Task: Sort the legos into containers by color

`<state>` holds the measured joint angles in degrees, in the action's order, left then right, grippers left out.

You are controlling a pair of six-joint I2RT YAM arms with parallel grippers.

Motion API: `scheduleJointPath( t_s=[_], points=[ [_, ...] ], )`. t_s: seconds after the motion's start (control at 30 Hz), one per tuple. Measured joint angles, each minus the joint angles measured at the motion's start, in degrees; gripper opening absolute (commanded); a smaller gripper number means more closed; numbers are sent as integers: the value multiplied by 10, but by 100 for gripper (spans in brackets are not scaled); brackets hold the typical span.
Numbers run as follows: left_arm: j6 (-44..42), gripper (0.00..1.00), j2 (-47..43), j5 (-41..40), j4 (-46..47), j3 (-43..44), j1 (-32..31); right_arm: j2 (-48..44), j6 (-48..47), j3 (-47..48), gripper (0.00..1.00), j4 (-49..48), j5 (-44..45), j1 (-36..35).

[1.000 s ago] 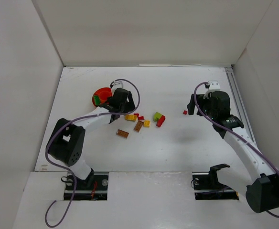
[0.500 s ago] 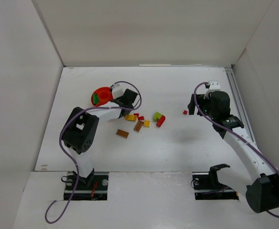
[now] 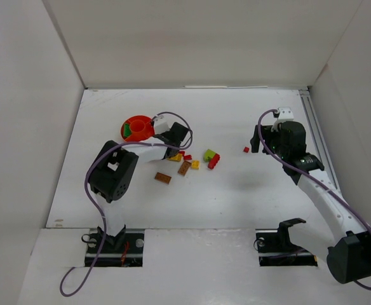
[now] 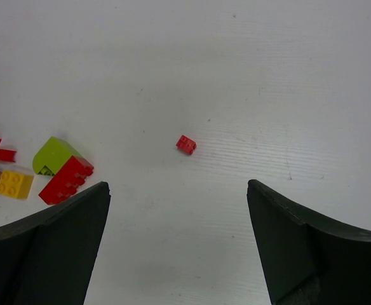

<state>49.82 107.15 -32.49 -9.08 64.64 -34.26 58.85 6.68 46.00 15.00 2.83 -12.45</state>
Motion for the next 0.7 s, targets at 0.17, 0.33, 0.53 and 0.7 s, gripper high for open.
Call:
scheduleJointPath(
  t_s=[0.17,0.33,0.53,0.7],
  points=[
    [-5,14,0,5,4,0,-5,0,0,0,93,0,0,0],
    [-10,6,0,4,2,0,-5,0,0,0,93,0,4,0],
    [-47,3,-26,-3,-12,5,-5,0,0,0,93,0,4,0],
    [-80,3,-132,-9,-8,8,2,0,0,0,93,0,4,0]
  ],
)
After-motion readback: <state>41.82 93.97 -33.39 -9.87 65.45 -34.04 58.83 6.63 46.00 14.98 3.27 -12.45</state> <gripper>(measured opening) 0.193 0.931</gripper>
